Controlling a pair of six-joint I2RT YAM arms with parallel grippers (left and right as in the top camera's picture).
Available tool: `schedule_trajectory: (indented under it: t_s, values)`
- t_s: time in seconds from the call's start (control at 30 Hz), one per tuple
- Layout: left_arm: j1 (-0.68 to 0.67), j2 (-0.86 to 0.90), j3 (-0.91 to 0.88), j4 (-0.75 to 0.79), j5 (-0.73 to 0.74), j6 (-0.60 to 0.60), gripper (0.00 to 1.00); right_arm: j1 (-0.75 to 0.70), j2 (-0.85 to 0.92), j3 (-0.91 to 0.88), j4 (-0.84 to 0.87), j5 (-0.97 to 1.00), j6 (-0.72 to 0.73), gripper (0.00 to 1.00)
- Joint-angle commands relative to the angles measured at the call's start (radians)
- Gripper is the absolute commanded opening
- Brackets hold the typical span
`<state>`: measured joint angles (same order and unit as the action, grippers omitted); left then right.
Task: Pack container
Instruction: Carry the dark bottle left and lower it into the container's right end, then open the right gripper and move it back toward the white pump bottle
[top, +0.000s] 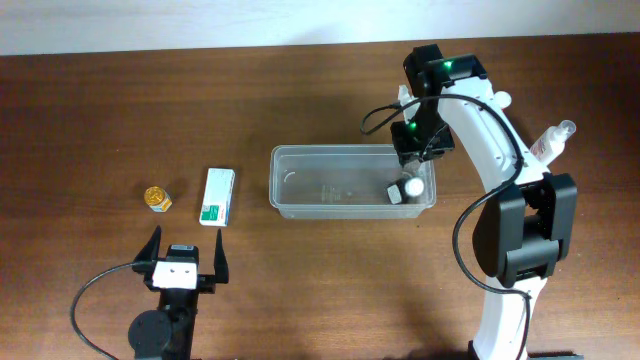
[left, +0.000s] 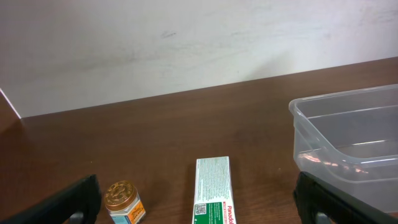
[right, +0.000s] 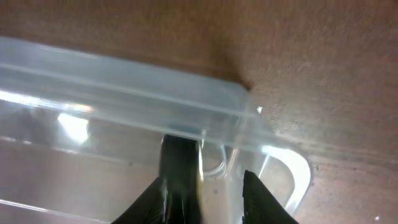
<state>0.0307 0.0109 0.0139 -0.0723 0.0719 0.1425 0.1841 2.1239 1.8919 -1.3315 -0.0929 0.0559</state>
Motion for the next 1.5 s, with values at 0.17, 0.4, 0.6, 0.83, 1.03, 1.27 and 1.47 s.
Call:
schedule_trajectory:
  t_s: [0.17,0.4,0.6,0.83,1.03,1.27,1.47]
  values:
    - [0.006,-0.006,-0.005,-0.003,0.011,0.016,0.99,0.004,0.009,-0.032,0.008,0.027,0.005,0.31]
    - [0.006,-0.006,-0.005,-0.003,0.011,0.016,0.99,0.004,0.008,-0.024,0.005,0.026,0.005,0.31]
    - [0.006,-0.006,-0.005,-0.003,0.011,0.016,0.99,0.004,-0.048,0.048,-0.023,0.019,0.005,0.32]
    - [0.006,-0.006,-0.005,-0.003,0.011,0.016,0.99,-0.042,-0.177,0.159,-0.056,0.043,0.005,0.45]
    - [0.006,-0.006,-0.005,-0.003,0.011,0.016,1.00,-0.197,-0.233,0.163,-0.002,0.063,0.005,0.75]
    - [0.006,-0.006,-0.005,-0.003,0.011,0.016,0.99,-0.298,-0.184,0.155,0.122,0.064,-0.025,0.79]
    - [0.006,-0.006,-0.005,-0.003,0.011,0.017,0.99,-0.310,-0.128,0.155,0.173,0.085,-0.025,0.80]
